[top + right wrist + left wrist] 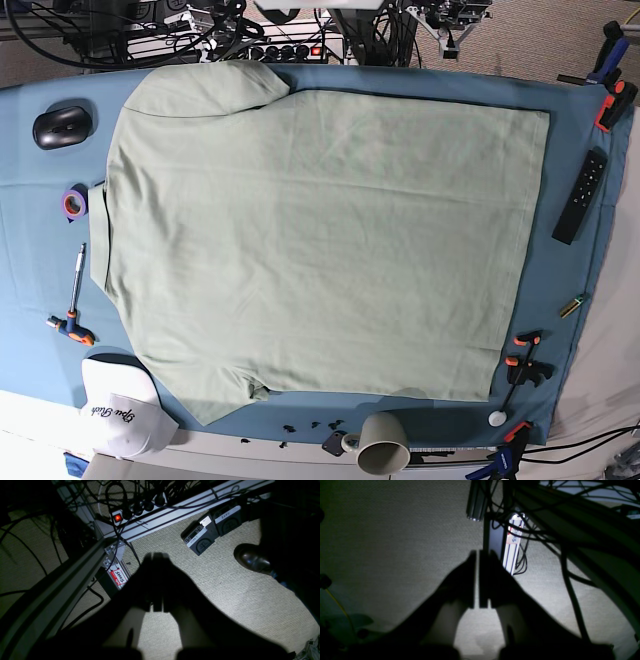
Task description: Fold the T-shirt properly
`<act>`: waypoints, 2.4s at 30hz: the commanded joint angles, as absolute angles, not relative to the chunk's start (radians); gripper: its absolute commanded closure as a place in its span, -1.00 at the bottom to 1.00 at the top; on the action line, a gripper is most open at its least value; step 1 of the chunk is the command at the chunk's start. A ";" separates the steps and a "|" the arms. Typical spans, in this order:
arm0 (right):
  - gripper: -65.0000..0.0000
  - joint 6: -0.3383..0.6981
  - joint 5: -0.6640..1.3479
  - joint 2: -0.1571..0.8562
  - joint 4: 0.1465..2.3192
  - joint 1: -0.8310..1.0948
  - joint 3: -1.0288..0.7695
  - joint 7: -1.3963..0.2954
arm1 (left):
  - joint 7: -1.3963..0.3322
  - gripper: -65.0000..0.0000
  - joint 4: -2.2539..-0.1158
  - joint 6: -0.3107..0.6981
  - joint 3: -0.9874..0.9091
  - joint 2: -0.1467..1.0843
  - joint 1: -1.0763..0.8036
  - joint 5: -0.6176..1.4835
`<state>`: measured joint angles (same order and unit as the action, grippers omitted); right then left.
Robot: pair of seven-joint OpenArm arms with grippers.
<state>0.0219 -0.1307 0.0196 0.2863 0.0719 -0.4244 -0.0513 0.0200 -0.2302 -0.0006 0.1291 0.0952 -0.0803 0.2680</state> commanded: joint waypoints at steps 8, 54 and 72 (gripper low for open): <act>1.00 0.015 -0.131 0.031 0.293 0.072 -0.426 -0.041 | 0.026 0.87 -0.238 -0.001 0.128 0.101 -0.083 0.273; 1.00 0.026 -0.120 0.126 1.534 0.917 -0.052 -0.133 | -0.257 0.87 -1.803 0.005 -0.117 0.481 -1.082 0.334; 1.00 0.026 0.149 0.089 2.349 1.108 -0.187 -0.364 | -0.449 0.87 -2.083 0.439 -0.343 0.494 -1.163 0.607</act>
